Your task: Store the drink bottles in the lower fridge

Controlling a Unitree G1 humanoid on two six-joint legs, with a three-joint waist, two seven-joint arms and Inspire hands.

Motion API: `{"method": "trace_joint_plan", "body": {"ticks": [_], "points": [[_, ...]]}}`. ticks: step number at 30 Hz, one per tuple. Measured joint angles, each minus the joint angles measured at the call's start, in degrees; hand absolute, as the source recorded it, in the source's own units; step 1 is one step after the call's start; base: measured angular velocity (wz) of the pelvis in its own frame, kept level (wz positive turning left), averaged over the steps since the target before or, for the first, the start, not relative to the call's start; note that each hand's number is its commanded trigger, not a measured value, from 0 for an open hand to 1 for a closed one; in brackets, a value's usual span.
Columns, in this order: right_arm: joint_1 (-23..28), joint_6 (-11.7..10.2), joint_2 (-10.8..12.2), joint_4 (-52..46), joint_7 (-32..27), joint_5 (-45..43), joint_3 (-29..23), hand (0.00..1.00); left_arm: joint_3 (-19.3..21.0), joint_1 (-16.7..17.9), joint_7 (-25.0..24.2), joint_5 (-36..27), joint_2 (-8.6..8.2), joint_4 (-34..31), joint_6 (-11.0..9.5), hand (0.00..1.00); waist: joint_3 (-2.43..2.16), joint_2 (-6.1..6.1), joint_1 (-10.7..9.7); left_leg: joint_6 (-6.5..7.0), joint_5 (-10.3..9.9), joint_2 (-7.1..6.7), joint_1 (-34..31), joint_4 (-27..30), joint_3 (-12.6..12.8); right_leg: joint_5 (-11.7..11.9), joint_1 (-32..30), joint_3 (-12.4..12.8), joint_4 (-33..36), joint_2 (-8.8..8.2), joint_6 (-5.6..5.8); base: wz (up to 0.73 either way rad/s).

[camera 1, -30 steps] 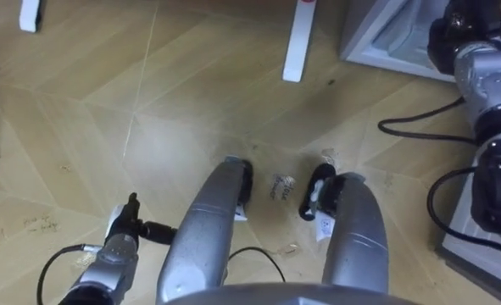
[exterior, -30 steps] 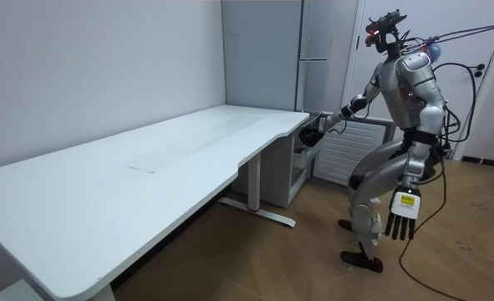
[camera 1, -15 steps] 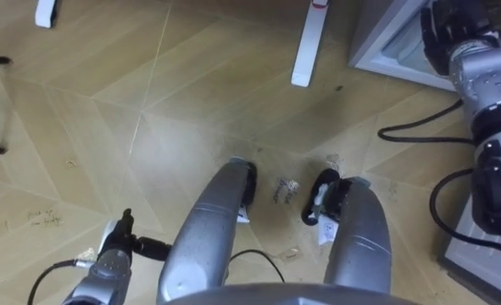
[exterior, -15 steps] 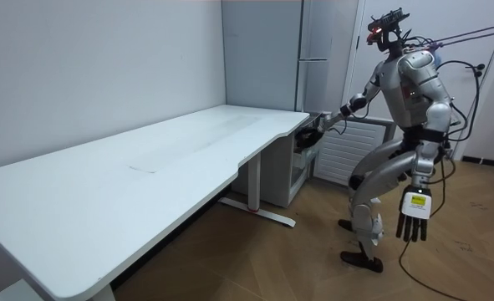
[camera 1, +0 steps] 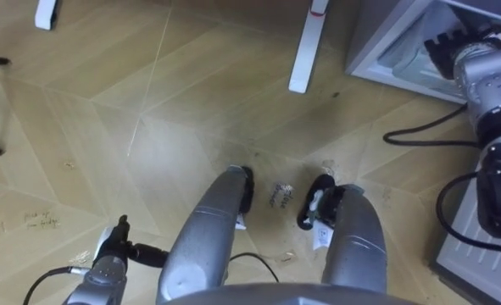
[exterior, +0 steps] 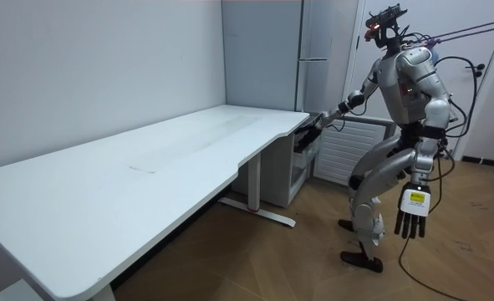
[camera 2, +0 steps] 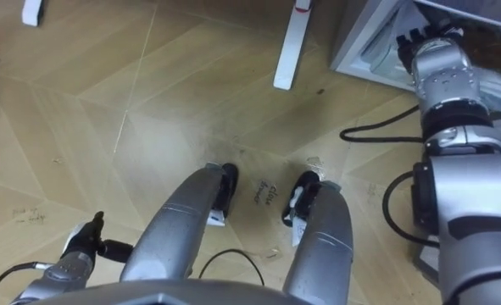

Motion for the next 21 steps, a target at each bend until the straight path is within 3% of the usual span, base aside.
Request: {"method": "trace_joint_plan", "body": {"ticks": [21], "points": [[3.1, 1.1, 0.0, 0.0, 3.1, -0.9, 0.4, 0.0, -0.6, 0.2, -0.2, -0.1, 0.01, -0.5, 0.1, 0.0, -0.01, 0.05, -0.2, 0.47, 0.3, 0.08, 4.1, -3.3, 0.5, 0.6, 3.8, 0.6, -3.5, 0.79, 0.91, -0.01]]}}
